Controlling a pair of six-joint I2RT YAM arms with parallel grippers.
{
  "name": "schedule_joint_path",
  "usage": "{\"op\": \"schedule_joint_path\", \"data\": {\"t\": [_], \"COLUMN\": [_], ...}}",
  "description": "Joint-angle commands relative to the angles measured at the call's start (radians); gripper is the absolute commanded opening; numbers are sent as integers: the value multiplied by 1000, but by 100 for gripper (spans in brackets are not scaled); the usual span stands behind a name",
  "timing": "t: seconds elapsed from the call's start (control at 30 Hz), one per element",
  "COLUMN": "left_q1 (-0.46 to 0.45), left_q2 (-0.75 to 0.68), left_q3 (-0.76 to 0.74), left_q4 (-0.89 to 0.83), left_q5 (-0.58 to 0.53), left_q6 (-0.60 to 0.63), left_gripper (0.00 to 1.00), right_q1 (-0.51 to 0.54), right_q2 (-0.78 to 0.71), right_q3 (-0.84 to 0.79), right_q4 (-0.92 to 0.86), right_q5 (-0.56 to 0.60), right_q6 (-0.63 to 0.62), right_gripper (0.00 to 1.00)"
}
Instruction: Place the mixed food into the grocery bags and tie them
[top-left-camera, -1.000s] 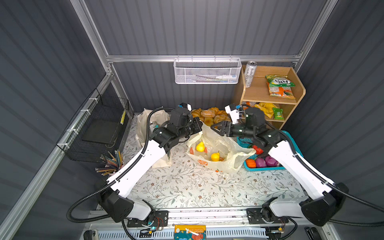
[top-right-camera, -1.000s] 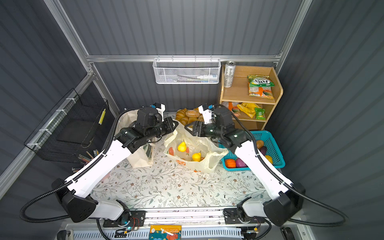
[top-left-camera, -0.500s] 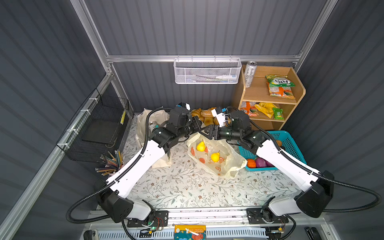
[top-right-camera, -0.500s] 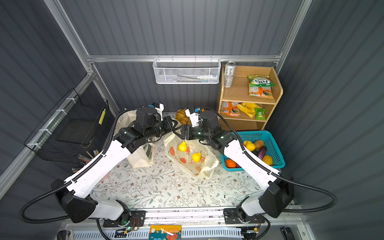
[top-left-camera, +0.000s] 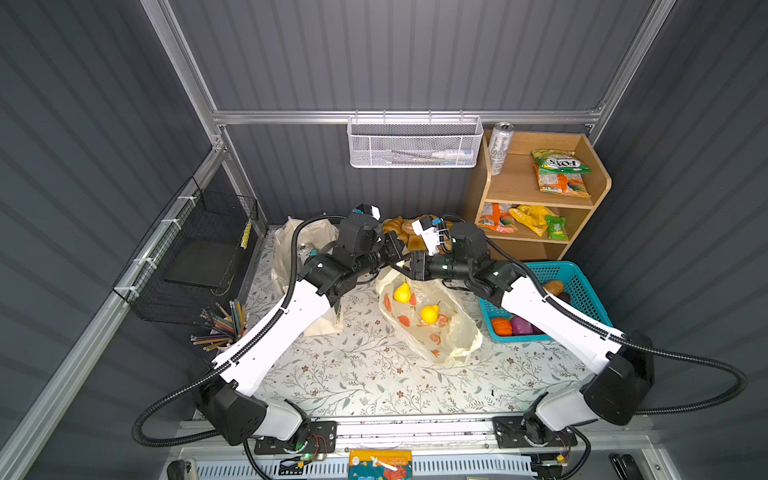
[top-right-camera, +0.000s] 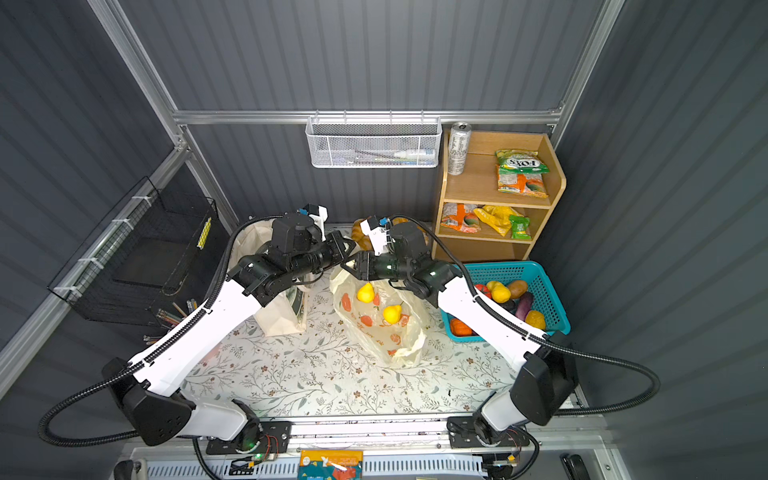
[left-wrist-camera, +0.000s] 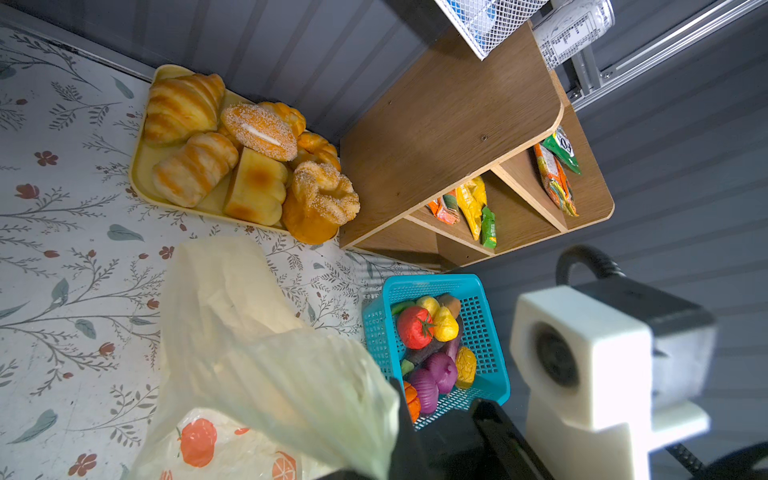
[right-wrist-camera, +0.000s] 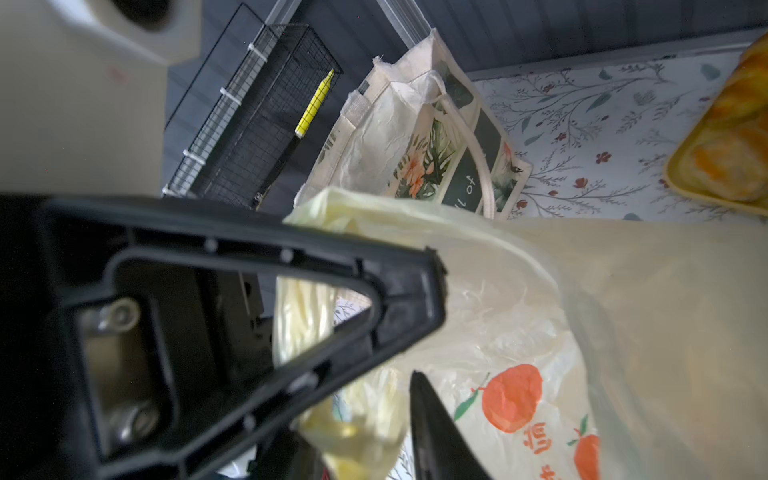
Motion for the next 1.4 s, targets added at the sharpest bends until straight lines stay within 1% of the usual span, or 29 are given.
{"op": "schedule_joint_path", "data": {"t": [0.0,0.03,0.07,0.1,0.13,0.2,0.27,0.37,0.4,0.47,0.53,0.6,0.67,0.77,0.9,1.03,1.13,1.23,1.37], "left_q1": [-4,-5,-5,-5,-5,-4,-2,26,37,75,114,143,152,152,152,144,110,67,40], "left_q2": [-12,-12,-11,-10,-8,-6,-5,4,4,-5,-22,-44,-74,-115,-159,-150,-127,-99,-95], "left_q3": [4,1,2,1,4,19,61,163,187,227,232,208,160,64,-35,-37,-23,-23,-70], "left_q4": [3,5,5,3,0,-14,-51,-120,-137,-157,-169,-169,-160,-122,-68,-29,19,58,167], "left_q5": [16,17,20,22,29,21,-8,-19,-17,1,21,45,54,100,120,162,191,189,184], "left_q6": [-14,-14,-14,-14,-7,26,96,226,251,293,311,332,374,449,561,655,742,838,911], "left_gripper": [0,0,0,0,2,31,65,92,99,100,100,100,100,100,100,100,100,100,100], "right_q1": [3,3,4,4,3,2,-7,-29,-40,-66,-93,-120,-144,-170,-171,-167,-167,-168,-168], "right_q2": [20,24,25,23,18,4,-15,-37,-42,-53,-68,-78,-86,-84,-67,-71,-60,-41,-19], "right_q3": [44,46,46,45,42,37,33,38,43,49,49,62,82,134,244,331,389,430,461], "right_q4": [26,29,31,31,31,28,18,5,-3,-19,-14,-20,-32,-74,-188,-301,-385,-446,-496], "right_q5": [-6,-7,-7,-5,-4,8,17,13,11,1,-20,-47,-74,-140,-206,-229,-231,-218,-229], "right_q6": [1,3,5,6,3,-6,-15,-21,-22,-25,-19,-16,-18,-30,-74,-127,-174,-215,-247], "right_gripper": [16,9,0,0,0,0,0,0,0,0,0,0,0,0,0,0,0,0,0]}}
